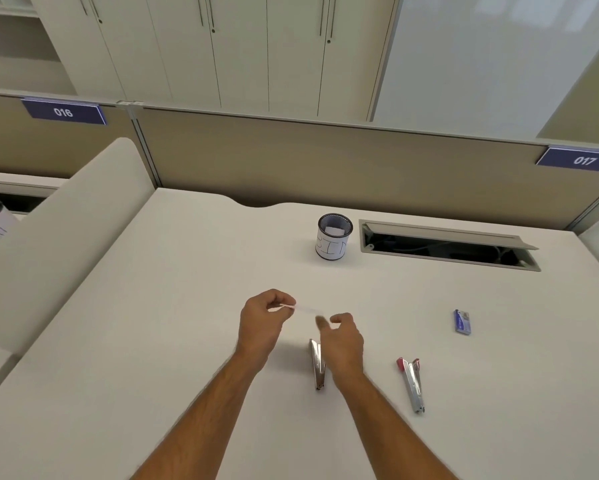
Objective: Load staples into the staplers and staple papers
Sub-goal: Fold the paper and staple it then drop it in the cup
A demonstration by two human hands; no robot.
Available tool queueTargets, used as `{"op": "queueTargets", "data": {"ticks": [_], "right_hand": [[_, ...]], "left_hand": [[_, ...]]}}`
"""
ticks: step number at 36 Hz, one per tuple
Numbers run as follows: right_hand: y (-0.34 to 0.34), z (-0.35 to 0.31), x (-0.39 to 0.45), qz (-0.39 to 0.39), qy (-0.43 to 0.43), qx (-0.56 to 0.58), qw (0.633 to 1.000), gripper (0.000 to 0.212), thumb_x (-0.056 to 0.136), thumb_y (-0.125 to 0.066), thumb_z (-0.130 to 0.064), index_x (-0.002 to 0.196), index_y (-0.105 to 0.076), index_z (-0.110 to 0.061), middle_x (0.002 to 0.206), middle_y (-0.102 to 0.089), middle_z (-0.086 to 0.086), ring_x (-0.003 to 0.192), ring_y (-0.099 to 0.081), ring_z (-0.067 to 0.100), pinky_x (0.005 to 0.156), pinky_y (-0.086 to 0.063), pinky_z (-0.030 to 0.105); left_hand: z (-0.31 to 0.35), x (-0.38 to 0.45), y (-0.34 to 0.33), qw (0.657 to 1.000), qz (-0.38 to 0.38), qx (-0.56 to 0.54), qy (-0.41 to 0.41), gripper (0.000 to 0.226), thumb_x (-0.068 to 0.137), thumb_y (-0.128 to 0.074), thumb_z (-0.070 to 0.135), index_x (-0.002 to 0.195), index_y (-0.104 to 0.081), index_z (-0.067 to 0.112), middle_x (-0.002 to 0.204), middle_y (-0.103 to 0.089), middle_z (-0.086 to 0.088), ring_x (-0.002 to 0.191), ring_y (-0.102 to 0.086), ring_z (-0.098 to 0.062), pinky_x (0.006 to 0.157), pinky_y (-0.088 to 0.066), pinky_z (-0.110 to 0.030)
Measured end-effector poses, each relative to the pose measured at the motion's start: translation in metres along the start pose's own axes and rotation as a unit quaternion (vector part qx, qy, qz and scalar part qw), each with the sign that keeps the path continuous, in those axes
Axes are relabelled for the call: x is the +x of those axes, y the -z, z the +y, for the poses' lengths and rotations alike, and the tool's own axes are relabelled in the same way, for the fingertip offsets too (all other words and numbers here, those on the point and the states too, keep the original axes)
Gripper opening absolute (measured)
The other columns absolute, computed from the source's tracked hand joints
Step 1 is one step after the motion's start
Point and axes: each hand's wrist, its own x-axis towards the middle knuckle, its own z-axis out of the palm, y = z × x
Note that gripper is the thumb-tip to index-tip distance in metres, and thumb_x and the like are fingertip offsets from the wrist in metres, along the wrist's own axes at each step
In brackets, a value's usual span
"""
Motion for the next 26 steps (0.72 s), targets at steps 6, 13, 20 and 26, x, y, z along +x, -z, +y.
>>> {"op": "queueTargets", "data": {"ticks": [6, 13, 20, 26], "right_hand": [[0.026, -0.030, -0.006, -0.158, -0.083, 0.349, 0.920, 0.053, 0.095, -0.060, -0.057, 0.109, -0.070, -0.007, 0.090, -0.079, 0.017, 0.072, -0.076, 0.025, 0.057, -0.058, 0.032], [0.055, -0.024, -0.003, -0.153, -0.067, 0.410, 0.897, 0.053, 0.093, -0.068, -0.050, 0.112, -0.068, 0.000, 0.096, -0.077, 0.023, 0.078, -0.077, 0.032, 0.066, -0.062, 0.036], [0.078, -0.015, -0.004, -0.156, -0.037, 0.390, 0.907, 0.047, 0.093, -0.072, -0.041, 0.113, -0.066, 0.000, 0.092, -0.079, 0.018, 0.086, -0.078, 0.032, 0.068, -0.062, 0.032], [0.092, -0.011, -0.003, -0.162, -0.008, 0.354, 0.921, 0.037, 0.096, -0.068, -0.042, 0.111, -0.068, -0.009, 0.095, -0.078, 0.017, 0.085, -0.078, 0.031, 0.068, -0.062, 0.035]], "left_hand": [[0.007, -0.009, -0.019, 0.999, 0.025, -0.023, 0.005, 0.030, 0.084, -0.062, 0.000, 0.080, -0.078, 0.025, 0.096, -0.073, 0.014, 0.088, -0.063, -0.007, 0.073, -0.046, -0.027], [0.010, -0.026, -0.040, 0.998, 0.021, -0.054, -0.007, 0.040, 0.091, -0.053, -0.003, 0.086, -0.082, 0.024, 0.090, -0.079, 0.007, 0.089, -0.074, -0.011, 0.076, -0.059, -0.022], [0.015, -0.039, -0.059, 0.998, 0.045, -0.001, -0.040, 0.033, 0.091, -0.053, 0.003, 0.086, -0.080, 0.022, 0.076, -0.077, 0.004, 0.068, -0.073, -0.011, 0.063, -0.059, -0.025], [0.016, -0.046, -0.076, 0.991, 0.060, 0.083, -0.083, 0.033, 0.090, -0.053, 0.003, 0.076, -0.076, 0.023, 0.069, -0.071, 0.018, 0.058, -0.063, -0.003, 0.055, -0.048, -0.015]]}}
